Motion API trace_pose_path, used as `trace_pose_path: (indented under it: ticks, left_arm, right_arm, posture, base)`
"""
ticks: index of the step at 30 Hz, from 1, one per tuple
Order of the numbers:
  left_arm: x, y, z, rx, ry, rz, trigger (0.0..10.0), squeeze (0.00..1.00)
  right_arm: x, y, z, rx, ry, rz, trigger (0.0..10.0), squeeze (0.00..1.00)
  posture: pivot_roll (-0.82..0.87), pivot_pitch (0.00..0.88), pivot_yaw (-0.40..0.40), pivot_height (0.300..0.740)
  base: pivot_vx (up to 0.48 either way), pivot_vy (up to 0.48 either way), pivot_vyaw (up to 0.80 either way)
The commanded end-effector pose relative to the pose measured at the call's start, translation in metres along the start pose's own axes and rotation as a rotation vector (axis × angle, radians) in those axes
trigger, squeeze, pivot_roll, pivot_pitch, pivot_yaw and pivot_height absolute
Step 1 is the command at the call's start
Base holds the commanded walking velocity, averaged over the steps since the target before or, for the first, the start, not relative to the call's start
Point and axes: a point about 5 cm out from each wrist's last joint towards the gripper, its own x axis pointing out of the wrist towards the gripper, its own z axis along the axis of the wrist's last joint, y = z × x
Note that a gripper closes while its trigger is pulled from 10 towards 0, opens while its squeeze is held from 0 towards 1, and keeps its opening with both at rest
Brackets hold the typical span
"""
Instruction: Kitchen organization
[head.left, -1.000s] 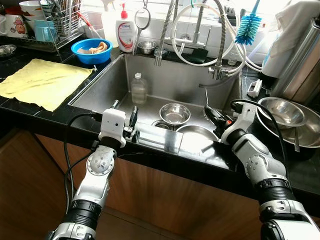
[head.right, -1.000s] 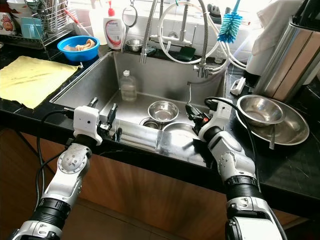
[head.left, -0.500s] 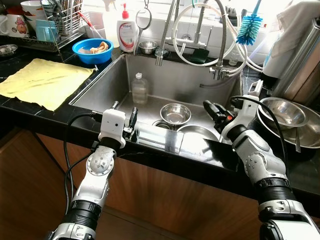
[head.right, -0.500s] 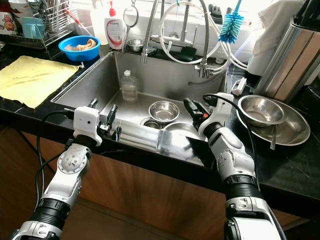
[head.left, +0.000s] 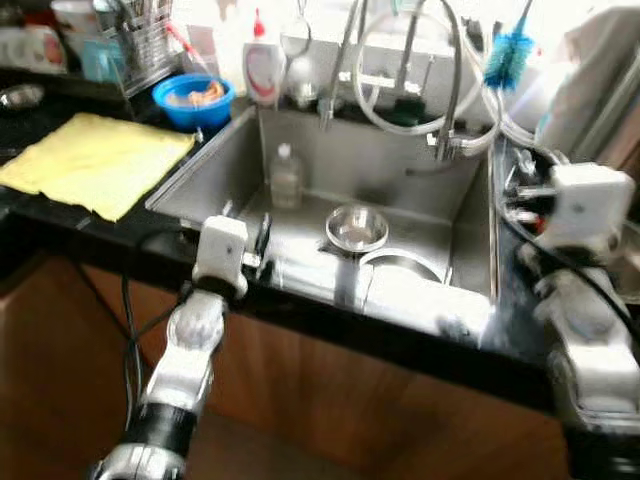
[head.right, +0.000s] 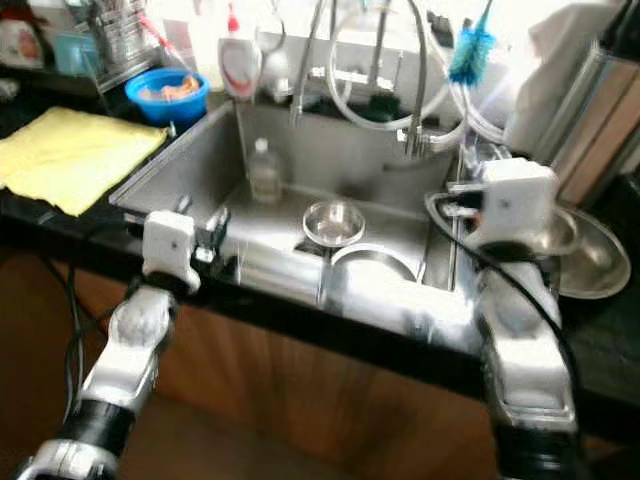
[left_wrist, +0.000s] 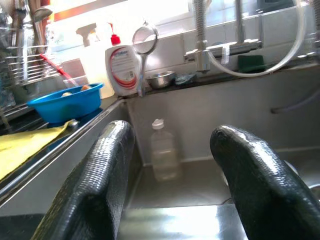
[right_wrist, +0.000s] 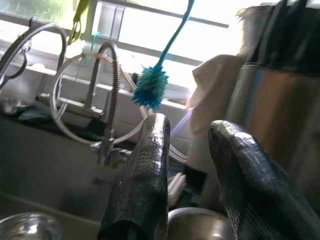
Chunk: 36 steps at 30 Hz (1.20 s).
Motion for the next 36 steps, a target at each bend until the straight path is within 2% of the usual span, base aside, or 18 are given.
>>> trace_pose_path:
  ticks: [1, 2, 4, 5, 6, 11, 19, 25, 26, 27, 29, 36]
  left_arm:
    - [0.002, -0.003, 0.001, 0.001, -0.006, -0.018, 10.0, 0.0]
    - [0.002, -0.003, 0.001, 0.001, -0.006, -0.018, 10.0, 0.0]
    - [0.002, -0.004, 0.002, 0.0, -0.008, -0.023, 10.0, 0.0]
    - [0.003, -0.004, 0.002, -0.001, -0.008, -0.024, 10.0, 0.0]
    - [0.003, -0.004, 0.002, -0.001, -0.008, -0.026, 10.0, 0.0]
    - [0.003, -0.004, 0.001, 0.0, -0.005, -0.03, 10.0, 0.0]
    - [0.003, -0.004, 0.001, -0.001, -0.002, -0.028, 10.0, 0.0]
    - [0.002, -0.004, 0.0, 0.0, 0.0, -0.026, 10.0, 0.0]
    - [0.002, -0.004, 0.0, 0.0, 0.0, -0.026, 10.0, 0.0]
    - [0.002, -0.004, 0.0, 0.001, 0.001, -0.026, 10.0, 0.0]
    - [0.001, -0.003, -0.001, 0.003, 0.003, -0.025, 10.0, 0.0]
    - [0.001, -0.003, -0.001, 0.003, 0.002, -0.024, 10.0, 0.0]
  right_arm:
    - [-0.013, -0.01, 0.001, -0.033, 0.011, -0.039, 10.0, 0.0]
    - [-0.013, -0.01, 0.001, -0.033, 0.011, -0.039, 10.0, 0.0]
    - [-0.026, -0.017, -0.005, -0.032, 0.041, -0.067, 10.0, 0.52]
    - [-0.03, -0.018, -0.007, -0.034, 0.049, -0.073, 10.0, 0.52]
    - [-0.034, -0.018, -0.009, -0.021, 0.066, -0.068, 10.0, 1.0]
    - [-0.045, -0.014, -0.021, 0.003, 0.111, -0.072, 10.0, 1.0]
    - [-0.049, -0.013, -0.025, 0.032, 0.152, -0.127, 10.0, 1.0]
    - [-0.058, -0.01, -0.035, 0.013, 0.207, -0.141, 10.0, 1.0]
    - [-0.058, -0.01, -0.036, 0.013, 0.21, -0.143, 10.0, 0.55]
    - [-0.06, -0.011, -0.039, 0.013, 0.23, -0.153, 10.0, 0.0]
    - [-0.064, -0.012, -0.048, 0.025, 0.274, -0.174, 10.0, 0.0]
    - [-0.068, -0.009, -0.054, 0.028, 0.299, -0.18, 10.0, 0.0]
  posture:
    - [0.02, 0.0, -0.034, 0.74]
    - [0.02, 0.0, -0.034, 0.74]
    - [0.02, 0.0, -0.032, 0.74]
    - [0.02, 0.0, -0.031, 0.74]
    - [0.01, 0.0, -0.029, 0.74]
    - [0.01, 0.0, -0.027, 0.74]
    - [0.01, 0.0, -0.034, 0.74]
    - [0.01, 0.0, -0.034, 0.74]
    - [0.01, 0.0, -0.034, 0.74]
    - [0.01, 0.0, -0.034, 0.74]
    - [0.01, 0.0, -0.033, 0.74]
    - [0.01, 0.0, -0.034, 0.74]
  base:
    - [0.0, 0.0, 0.0]
    - [0.0, 0.0, 0.0]
    - [0.0, 0.0, 0.0]
    - [0.0, 0.0, 0.0]
    - [0.0, 0.0, 0.0]
    - [0.0, 0.0, 0.0]
    - [0.0, 0.0, 0.0]
    - [0.0, 0.0, 0.0]
    - [0.0, 0.0, 0.0]
    - [0.0, 0.0, 0.0]
    - [0.0, 0.0, 0.0]
    - [0.0, 0.0, 0.0]
